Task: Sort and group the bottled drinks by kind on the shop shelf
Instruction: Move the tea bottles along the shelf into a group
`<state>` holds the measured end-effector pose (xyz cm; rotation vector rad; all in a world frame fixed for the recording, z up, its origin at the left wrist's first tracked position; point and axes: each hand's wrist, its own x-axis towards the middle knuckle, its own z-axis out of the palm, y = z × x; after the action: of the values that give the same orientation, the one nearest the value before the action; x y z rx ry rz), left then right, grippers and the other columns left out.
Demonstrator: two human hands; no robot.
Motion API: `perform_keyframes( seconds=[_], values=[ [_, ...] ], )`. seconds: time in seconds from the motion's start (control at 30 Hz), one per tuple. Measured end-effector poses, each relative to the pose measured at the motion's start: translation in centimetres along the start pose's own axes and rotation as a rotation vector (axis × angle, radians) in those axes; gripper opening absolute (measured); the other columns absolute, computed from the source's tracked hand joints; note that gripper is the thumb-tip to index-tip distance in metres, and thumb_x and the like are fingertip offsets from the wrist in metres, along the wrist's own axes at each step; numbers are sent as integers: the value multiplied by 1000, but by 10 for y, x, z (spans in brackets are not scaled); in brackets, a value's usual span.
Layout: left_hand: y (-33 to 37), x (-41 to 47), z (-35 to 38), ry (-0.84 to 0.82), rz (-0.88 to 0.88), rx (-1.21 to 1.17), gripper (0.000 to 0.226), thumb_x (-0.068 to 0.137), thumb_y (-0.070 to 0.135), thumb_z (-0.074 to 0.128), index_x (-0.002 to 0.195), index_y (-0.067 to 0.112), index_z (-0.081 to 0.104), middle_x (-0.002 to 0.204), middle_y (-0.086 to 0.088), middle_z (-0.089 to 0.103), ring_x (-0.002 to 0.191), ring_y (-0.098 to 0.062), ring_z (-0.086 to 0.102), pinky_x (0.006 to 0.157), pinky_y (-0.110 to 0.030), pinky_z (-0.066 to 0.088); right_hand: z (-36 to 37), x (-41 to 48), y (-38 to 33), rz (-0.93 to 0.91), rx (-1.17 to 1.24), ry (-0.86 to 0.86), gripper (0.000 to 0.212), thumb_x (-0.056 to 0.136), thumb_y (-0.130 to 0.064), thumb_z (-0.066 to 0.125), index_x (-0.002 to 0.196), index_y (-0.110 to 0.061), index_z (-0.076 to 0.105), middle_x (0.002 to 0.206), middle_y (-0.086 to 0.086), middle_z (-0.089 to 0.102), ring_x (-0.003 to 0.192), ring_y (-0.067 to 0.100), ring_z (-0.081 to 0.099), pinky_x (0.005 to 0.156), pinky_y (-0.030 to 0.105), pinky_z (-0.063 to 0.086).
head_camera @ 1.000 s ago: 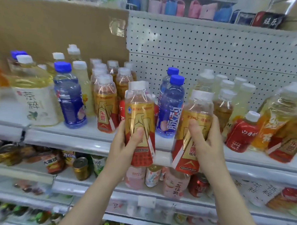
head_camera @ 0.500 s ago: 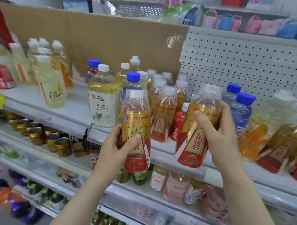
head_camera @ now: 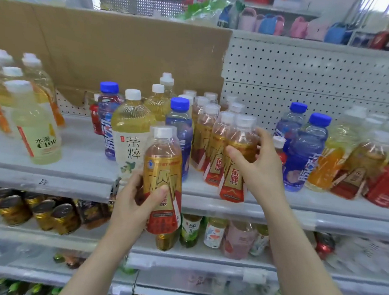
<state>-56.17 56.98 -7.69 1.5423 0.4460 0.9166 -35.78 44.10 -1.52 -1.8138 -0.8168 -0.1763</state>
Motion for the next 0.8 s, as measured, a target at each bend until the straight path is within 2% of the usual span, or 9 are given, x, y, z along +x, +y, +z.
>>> perform_keyframes(
  seconds=[0.13, 0.27, 0.33, 0.43, 0.47, 0.53, 0.67, 0.73, 0.8],
  values=[
    [-1, 3, 4, -3, -5, -29, 55, 63, 58, 68, 111, 32, 62, 103, 13, 74, 93, -7, 71, 70, -18, 56, 14, 5, -6, 7, 70, -52, 65, 89, -43, 73, 144, -29, 43, 130, -14, 58, 115, 7, 58, 94, 29, 52],
    [1, 6, 6, 25, -4, -51, 56, 62, 58, 68, 110, 32, 62, 102, 12, 74, 91, -7, 72, 67, -16, 56, 32, 6, -12, -22, 158, -122, 63, 89, -39, 74, 143, -29, 44, 126, -19, 60, 111, 0, 60, 97, 31, 54],
    [2, 6, 5, 43, 1, -59, 55, 61, 57, 69, 110, 33, 62, 102, 12, 74, 91, -7, 72, 67, -17, 56, 43, 8, -12, -49, 172, -171, 63, 89, -37, 75, 144, -30, 44, 131, -16, 60, 116, -2, 58, 97, 25, 53],
    [2, 4, 2, 69, 7, -48, 56, 62, 58, 69, 111, 34, 62, 104, 11, 74, 93, -9, 72, 69, -19, 57, 53, 14, -9, -94, 135, -216, 62, 91, -36, 74, 145, -31, 44, 136, -17, 57, 116, -7, 53, 86, 4, 45],
    [1, 3, 2, 73, 11, -39, 57, 62, 58, 69, 113, 34, 62, 105, 11, 74, 94, -9, 72, 70, -19, 57, 53, 17, -6, -107, 114, -211, 62, 91, -36, 74, 145, -30, 44, 137, -15, 56, 117, -5, 52, 86, 3, 42],
    [0, 1, 1, 83, 18, -27, 58, 64, 58, 69, 116, 34, 62, 108, 9, 73, 96, -9, 71, 72, -18, 57, 54, 23, 0, -131, 70, -195, 66, 90, -37, 73, 147, -26, 43, 141, -9, 50, 125, 2, 49, 97, 11, 42],
    [-3, -2, 6, 85, 13, -22, 55, 64, 59, 68, 115, 39, 61, 108, 12, 73, 96, -7, 71, 72, -18, 57, 58, 30, 9, -115, -6, -159, 77, 87, -42, 75, 152, -27, 37, 147, -7, 47, 135, 11, 45, 112, 41, 44],
    [-4, -3, 10, 77, 5, -6, 50, 64, 61, 67, 111, 44, 61, 108, 13, 73, 96, -7, 71, 71, -19, 58, 58, 34, 8, -104, -35, -125, 84, 86, -41, 77, 155, -31, 31, 150, -8, 48, 138, 15, 45, 112, 45, 43],
    [-5, -2, 13, 71, 0, 5, 47, 64, 62, 67, 109, 47, 61, 107, 15, 72, 97, -6, 70, 71, -17, 57, 56, 37, 7, -108, -91, -92, 85, 86, -37, 79, 155, -31, 29, 149, -6, 50, 135, 15, 48, 110, 38, 44]
  ],
)
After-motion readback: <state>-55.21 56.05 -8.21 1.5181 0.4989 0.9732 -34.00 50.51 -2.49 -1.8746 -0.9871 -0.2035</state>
